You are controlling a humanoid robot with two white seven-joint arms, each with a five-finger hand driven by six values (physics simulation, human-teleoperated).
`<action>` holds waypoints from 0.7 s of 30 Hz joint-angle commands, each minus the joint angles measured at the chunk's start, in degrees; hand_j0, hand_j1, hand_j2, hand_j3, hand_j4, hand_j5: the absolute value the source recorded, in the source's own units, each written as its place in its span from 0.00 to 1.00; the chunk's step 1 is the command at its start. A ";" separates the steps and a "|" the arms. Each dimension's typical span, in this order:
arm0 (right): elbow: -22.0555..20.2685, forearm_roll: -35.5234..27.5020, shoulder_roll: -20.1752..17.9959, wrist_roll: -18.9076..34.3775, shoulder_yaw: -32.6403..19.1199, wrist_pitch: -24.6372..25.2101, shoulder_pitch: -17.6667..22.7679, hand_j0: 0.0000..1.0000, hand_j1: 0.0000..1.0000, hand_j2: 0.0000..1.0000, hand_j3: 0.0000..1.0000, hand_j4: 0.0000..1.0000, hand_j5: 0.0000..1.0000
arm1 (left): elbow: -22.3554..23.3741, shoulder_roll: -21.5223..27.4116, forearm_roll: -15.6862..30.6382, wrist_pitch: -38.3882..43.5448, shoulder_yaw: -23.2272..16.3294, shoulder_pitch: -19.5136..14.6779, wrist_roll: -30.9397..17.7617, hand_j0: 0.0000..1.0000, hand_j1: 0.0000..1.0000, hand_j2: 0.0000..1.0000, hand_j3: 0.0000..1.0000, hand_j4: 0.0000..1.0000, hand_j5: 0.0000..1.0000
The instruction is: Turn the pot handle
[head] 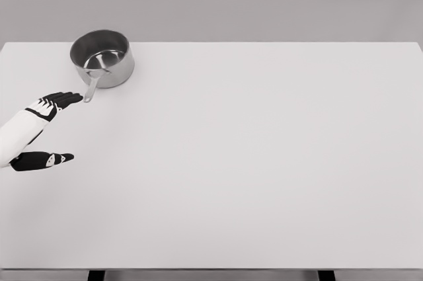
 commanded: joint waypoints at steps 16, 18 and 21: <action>0.06 0.00 0.00 0.01 0.00 0.00 0.00 1.00 1.00 1.00 1.00 1.00 1.00 | -3.53 1.62 -0.43 0.10 -8.68 -8.34 -5.57 1.00 1.00 1.00 1.00 1.00 1.00; -0.03 0.00 0.00 0.01 0.00 0.00 0.00 1.00 1.00 1.00 1.00 1.00 1.00 | -3.53 3.29 1.32 0.10 -12.38 -14.85 -12.65 1.00 1.00 1.00 1.00 1.00 1.00; -0.03 0.00 0.00 0.01 0.00 0.00 0.00 1.00 1.00 1.00 1.00 1.00 1.00 | -3.53 4.61 8.00 0.10 -18.18 -21.18 -12.65 1.00 1.00 1.00 1.00 1.00 1.00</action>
